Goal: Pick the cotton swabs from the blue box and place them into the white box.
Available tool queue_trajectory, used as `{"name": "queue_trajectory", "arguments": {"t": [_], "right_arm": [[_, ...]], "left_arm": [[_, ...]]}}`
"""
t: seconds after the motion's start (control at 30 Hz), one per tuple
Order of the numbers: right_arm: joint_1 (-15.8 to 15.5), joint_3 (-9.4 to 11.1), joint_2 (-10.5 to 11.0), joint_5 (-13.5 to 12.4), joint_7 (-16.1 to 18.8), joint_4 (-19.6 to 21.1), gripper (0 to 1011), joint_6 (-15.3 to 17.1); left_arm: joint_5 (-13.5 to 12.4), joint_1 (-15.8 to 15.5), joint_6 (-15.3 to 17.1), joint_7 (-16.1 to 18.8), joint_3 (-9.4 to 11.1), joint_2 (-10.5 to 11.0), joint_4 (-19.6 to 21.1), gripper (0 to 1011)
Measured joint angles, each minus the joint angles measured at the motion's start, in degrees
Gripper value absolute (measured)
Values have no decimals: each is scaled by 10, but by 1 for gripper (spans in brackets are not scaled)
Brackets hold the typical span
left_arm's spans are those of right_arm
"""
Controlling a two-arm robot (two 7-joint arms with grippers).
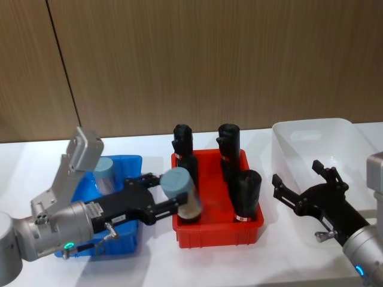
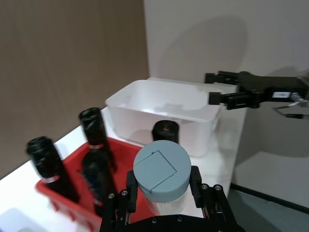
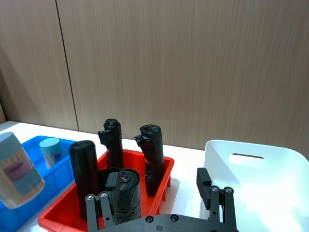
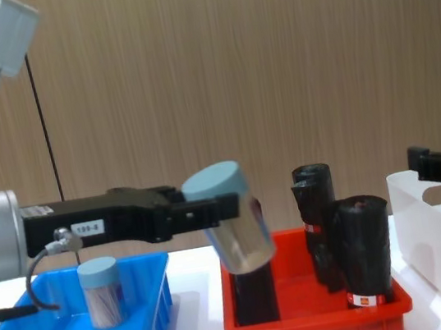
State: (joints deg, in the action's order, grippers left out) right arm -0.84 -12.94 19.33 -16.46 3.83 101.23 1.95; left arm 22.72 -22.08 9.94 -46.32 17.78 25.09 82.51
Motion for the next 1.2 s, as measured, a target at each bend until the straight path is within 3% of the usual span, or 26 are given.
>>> {"name": "queue_trajectory", "arguments": {"t": [0.27,0.47,0.97,1.2], "right_arm": [[0,0,0,0,0,0,1002,0],[0,0,0,0,0,0,1002,0],[0,1,3,2,14,2,1002,4],[3,7,17,0,51,7,1002,24]], "left_arm": [[3,-27,-11,-75,14,-18,-36,652],[4,-43,-21,-113,23,-30,-58,652],[4,-62,-33,-152,34,-43,-82,652],[5,-66,-35,-159,36,-46,-87,652]]}}
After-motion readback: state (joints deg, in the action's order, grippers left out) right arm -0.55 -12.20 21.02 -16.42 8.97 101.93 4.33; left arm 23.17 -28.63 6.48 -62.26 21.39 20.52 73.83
